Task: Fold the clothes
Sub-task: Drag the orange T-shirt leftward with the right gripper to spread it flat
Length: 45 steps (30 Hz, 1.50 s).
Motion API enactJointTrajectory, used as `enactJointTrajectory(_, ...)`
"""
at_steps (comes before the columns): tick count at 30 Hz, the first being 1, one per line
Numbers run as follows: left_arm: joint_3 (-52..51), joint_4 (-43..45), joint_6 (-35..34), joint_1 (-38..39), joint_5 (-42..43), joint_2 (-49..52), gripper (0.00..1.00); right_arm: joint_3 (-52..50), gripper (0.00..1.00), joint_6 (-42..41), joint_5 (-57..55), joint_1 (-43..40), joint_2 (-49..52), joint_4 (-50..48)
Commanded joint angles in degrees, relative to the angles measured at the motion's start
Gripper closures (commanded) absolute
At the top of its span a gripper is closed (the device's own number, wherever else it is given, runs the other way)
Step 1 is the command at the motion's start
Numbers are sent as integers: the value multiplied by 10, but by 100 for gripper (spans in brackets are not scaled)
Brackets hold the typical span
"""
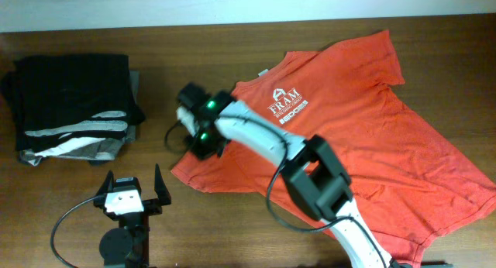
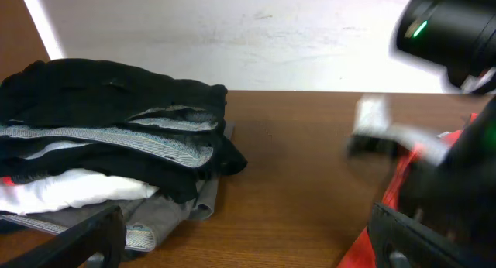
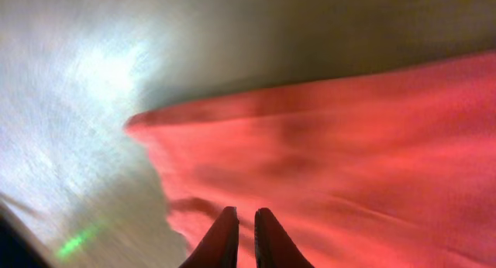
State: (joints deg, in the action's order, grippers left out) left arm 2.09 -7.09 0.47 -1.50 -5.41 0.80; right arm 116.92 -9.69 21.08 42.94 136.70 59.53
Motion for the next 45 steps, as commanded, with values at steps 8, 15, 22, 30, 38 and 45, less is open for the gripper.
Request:
enactJointTrajectory(8,-3,1,9,-3,-4,-3,1,80,83,-3,-3,-180,-77,106)
enactJointTrajectory(15,-3,1,9,-3,-4,-3,1,80,83,-3,-3,-316,-84,188)
enactJointTrajectory(22,-3,1,9,-3,-4,-3,1,80,80,-2,-34,-462,-84,262)
enactJointTrajectory(30,-3,1,9,-3,-4,-3,1,80,80,-2,-98,-607,-84,337)
enactJointTrajectory(38,-3,1,9,-3,-4,-3,1,68,89,-5,-182,-726,-84,378)
enactJointTrajectory(45,-3,2,9,-3,-4,-3,1,40,96,-5,-188,-819,-84,373)
